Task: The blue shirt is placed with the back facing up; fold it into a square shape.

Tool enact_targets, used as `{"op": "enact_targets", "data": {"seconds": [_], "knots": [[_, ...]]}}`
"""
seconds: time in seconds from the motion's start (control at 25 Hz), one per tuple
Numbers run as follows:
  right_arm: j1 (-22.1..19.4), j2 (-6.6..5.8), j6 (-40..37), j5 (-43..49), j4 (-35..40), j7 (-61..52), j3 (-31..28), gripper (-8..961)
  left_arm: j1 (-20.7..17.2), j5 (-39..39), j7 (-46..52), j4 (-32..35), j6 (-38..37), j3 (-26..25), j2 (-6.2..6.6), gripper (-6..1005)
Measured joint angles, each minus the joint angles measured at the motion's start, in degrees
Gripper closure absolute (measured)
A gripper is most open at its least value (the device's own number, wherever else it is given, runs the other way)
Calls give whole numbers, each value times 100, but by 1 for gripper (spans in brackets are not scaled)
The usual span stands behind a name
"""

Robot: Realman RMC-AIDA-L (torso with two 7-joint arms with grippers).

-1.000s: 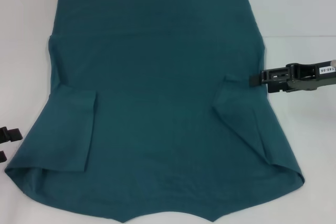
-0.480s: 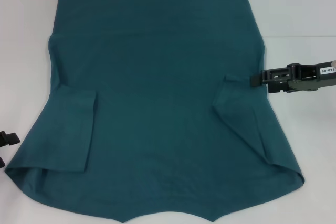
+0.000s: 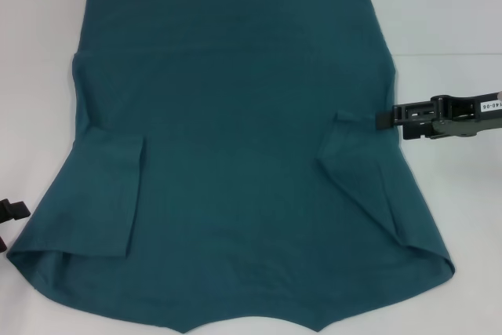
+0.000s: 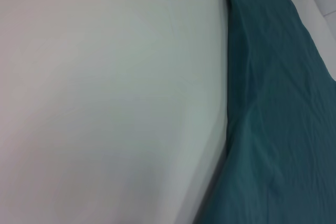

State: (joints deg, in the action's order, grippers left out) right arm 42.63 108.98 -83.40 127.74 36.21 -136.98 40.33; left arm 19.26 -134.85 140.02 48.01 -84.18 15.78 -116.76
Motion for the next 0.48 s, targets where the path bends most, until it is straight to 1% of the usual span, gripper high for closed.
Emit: {"op": "enact_targets", "data": {"seconds": [0.16, 0.48], "knots": [[-11, -5, 0, -11, 0, -6, 0, 61, 15, -3, -47, -44, 2, 31, -27, 96], [-30, -9, 0, -13, 0, -12, -11, 62, 27, -12, -88, -96, -12, 83, -31, 97]]}}
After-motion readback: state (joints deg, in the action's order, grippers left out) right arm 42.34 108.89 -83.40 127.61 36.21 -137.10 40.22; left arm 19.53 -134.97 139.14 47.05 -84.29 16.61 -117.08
